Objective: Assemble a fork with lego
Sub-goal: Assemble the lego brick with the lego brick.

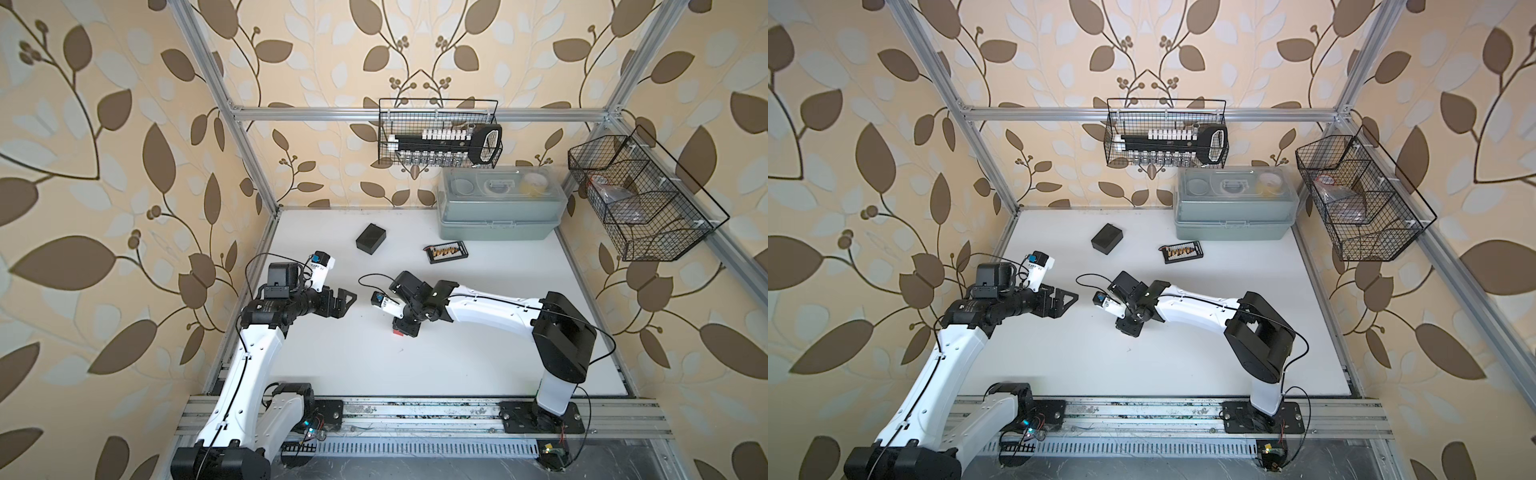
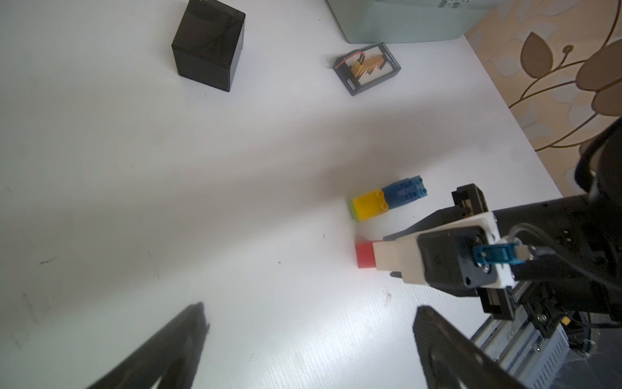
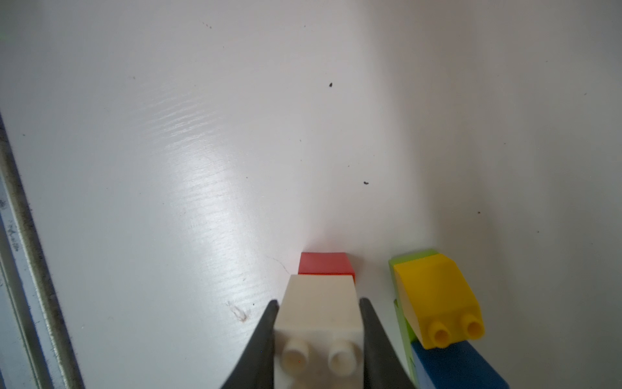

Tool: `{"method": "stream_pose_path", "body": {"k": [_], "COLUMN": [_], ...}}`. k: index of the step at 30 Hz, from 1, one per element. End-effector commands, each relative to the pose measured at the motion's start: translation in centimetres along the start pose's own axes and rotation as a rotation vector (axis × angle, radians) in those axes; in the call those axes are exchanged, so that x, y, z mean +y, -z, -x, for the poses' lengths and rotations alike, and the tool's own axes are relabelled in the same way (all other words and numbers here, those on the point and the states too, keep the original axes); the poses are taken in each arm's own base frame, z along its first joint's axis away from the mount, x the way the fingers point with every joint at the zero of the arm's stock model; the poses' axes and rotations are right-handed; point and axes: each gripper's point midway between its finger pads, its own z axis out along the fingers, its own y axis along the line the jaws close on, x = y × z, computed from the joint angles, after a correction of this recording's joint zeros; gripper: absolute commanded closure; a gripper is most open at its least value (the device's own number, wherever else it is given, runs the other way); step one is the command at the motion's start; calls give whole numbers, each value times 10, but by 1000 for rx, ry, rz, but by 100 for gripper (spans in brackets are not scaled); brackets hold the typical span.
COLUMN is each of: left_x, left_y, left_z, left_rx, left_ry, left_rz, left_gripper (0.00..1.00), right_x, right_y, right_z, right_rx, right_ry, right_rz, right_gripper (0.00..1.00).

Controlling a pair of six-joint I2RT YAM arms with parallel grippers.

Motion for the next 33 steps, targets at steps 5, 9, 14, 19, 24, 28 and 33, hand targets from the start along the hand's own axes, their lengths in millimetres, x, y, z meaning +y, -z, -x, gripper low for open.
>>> {"method": "stream_pose_path", "body": {"k": [5, 9, 14, 19, 24, 28, 33], "left_x": [-3, -3, -3, -3, -3, -3, -3], "left_y": [3, 3, 3, 2, 2, 3, 3], "left_z": [6, 6, 6, 7, 7, 6, 7], "left_rx": [-9, -9, -7, -5, -5, -6, -7], "left_ry": [-23, -23, -23, -24, -24, -26, -25], "left_rz": [-1, -1, -1, -1, -2, -1, -1], "left_gripper": [1, 1, 1, 1, 1, 1, 1], "right_x": [2, 0, 3, 9, 8, 17, 19], "right_y": [-11, -15, -20, -31, -38, -41, -43], "right_z": [-35, -39, -37, -54, -74, -87, -96], "right_rx": [122, 151, 140, 223, 303, 338, 419], "right_ry": [59, 94, 103, 154, 182, 181, 224], "right_rz": [38, 29, 52, 98, 99, 136, 157], "right_gripper": [100, 100, 100, 100, 100, 100, 100]}}
